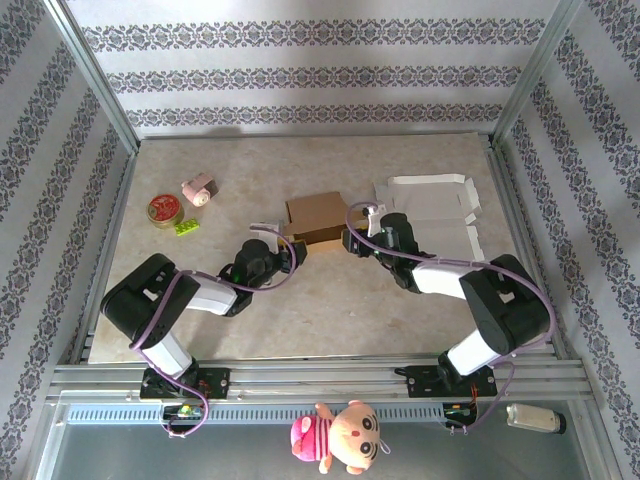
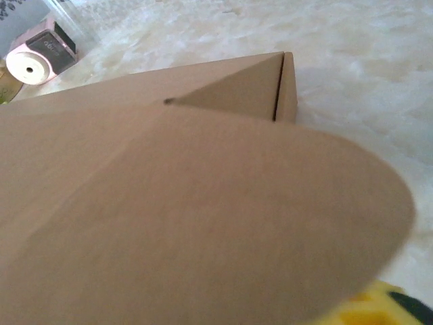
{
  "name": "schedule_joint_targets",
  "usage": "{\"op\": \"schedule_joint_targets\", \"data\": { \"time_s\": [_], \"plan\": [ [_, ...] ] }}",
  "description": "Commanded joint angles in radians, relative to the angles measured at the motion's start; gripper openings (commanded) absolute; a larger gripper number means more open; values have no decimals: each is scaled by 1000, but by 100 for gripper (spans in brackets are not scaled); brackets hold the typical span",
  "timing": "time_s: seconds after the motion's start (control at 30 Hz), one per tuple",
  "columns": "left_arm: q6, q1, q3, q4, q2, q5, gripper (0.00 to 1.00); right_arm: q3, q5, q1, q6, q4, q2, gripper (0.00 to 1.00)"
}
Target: Fold the paper box
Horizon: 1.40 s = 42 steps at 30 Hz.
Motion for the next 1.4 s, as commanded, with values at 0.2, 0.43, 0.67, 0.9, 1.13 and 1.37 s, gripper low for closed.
{"op": "schedule_joint_targets", "data": {
  "time_s": [0.2,0.43,0.67,0.9,1.13,1.37],
  "plan": [
    [-12,-130,-88,-5,-191,-131,61,-102,-76,-11,15,-69,-242,57],
    [-28,-382,19,-489,-514,-347,64,-141,-121,-4,79,-262,-608,61],
    [-288,-467,313,-1000,-613,-466,78,-63,46,-21,96,-551,-897,73],
    [-537,-72,572,-1362,-484,-139,81,316,-161,-168,158,-825,-501,71],
    [-567,194,550,-1285,-346,131,79,552,-392,-219,150,-890,-115,71],
    [-610,224,497,-1065,-201,308,80,598,-378,-214,148,-869,52,59]
  ]
}}
